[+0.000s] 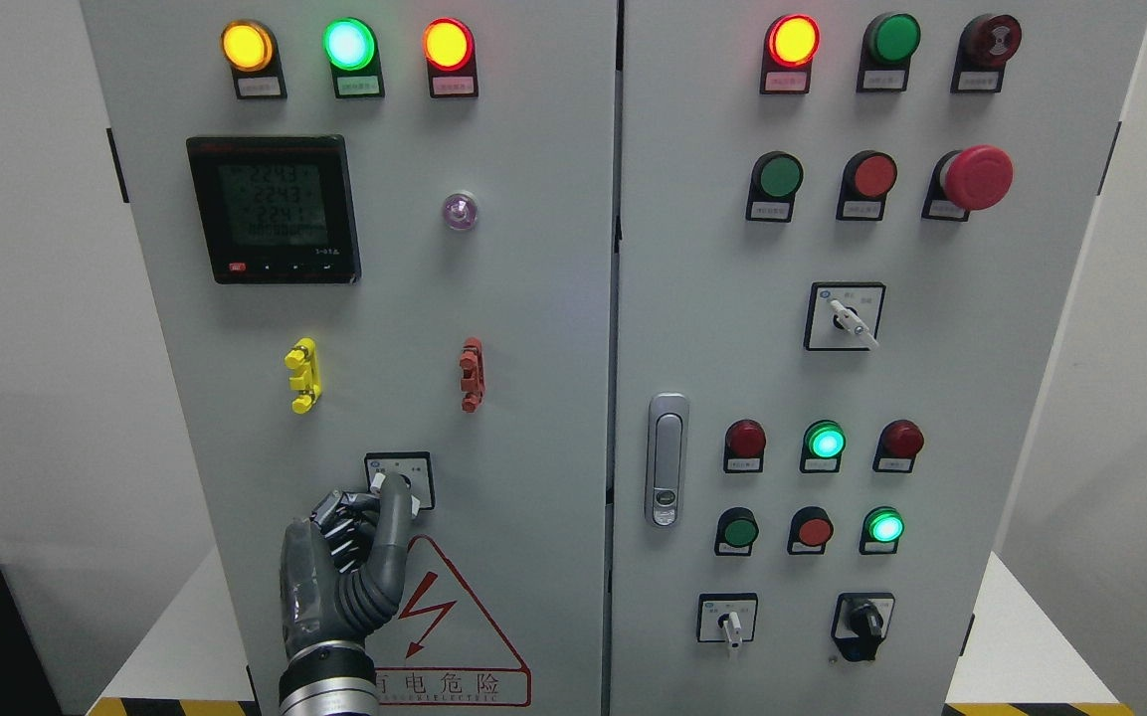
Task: Turn on light switch 1
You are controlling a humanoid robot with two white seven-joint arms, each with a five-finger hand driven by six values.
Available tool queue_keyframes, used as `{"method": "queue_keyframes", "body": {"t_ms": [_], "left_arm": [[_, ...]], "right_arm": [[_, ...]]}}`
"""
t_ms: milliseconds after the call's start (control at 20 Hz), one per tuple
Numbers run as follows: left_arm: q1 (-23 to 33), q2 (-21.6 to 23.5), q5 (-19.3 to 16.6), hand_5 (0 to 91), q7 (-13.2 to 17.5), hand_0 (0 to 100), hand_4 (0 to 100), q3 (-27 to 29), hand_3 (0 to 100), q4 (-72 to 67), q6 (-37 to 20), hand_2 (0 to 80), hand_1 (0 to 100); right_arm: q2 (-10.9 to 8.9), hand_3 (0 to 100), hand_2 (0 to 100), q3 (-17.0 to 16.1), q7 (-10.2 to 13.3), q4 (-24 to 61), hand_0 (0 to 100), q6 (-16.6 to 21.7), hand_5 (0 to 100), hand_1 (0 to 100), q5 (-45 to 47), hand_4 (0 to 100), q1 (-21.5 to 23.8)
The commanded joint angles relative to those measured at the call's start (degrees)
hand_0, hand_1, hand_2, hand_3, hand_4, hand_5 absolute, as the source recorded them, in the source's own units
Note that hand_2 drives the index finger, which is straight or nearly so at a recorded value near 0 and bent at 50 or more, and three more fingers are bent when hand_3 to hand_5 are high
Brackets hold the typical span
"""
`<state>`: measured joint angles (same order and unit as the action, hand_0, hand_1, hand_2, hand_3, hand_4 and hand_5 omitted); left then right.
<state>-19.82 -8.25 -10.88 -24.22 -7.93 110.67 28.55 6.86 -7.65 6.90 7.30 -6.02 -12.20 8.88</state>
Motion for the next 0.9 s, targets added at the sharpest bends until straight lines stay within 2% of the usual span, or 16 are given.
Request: {"method": "queue_keyframes", "body": {"t_ms": [0,550,850], "left_arm": [[-0.05,-0.01,-0.02,87.1,-0.04,60,100,-0.16,100,-0.02,-0.16,61.8,43],[0.04,-0.01,0.07,87.1,-0.04,62,100,-0.16,100,-0.02,-0.17,62.2,36],[0.04,-0.01,0.07,87.1,0.05,53,100,-0.25,100,-0.02,-0.17,62.5,33]], "right_arm": [[0.00,0,0,0.00,-0.04,0.00,5,0.04,0,0,-0.01,0,0.00],[0.00,0,0,0.00,-0.04,0.00,5,0.04,0,0,-0.01,0,0.00],[0.00,0,0,0.00,-0.04,0.00,5,0.04,0,0,-0.01,0,0.00]]}}
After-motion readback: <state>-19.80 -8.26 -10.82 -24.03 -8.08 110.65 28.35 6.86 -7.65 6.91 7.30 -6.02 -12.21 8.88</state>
